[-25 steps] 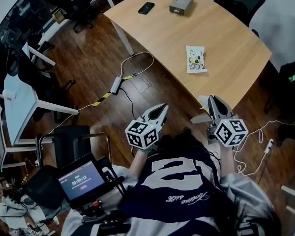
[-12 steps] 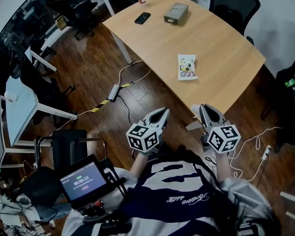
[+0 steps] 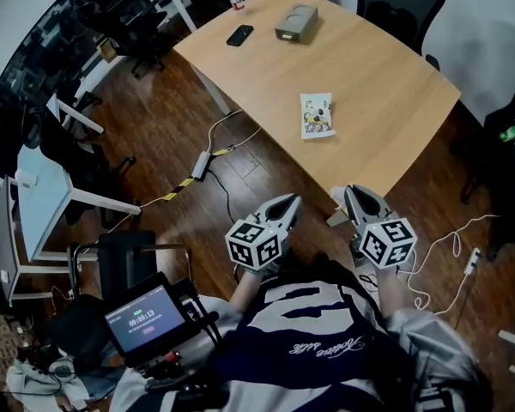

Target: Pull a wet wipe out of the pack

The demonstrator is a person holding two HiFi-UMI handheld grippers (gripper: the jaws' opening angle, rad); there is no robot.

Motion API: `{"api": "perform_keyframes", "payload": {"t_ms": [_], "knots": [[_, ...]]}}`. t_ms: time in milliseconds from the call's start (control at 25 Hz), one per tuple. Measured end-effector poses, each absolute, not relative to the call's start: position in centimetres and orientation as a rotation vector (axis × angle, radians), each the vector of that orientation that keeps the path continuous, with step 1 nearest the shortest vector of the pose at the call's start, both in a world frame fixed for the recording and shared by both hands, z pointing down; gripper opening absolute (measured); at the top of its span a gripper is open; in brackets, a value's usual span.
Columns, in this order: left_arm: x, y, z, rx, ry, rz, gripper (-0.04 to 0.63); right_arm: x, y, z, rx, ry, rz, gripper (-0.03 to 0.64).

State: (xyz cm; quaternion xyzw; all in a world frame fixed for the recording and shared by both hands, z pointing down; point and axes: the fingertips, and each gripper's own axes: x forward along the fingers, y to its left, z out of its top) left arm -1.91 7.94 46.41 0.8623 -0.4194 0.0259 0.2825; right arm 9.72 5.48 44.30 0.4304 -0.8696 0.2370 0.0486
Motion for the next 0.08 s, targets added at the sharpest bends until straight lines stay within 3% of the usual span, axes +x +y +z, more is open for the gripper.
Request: {"api": "perform_keyframes", "payload": {"t_ms": [80], "knots": [[-1.07,8.07,46.53,2.308,-1.121,0.082,0.002,10.49,5.58,44.39,1.31,-2.654,0.726,0.005]]}}
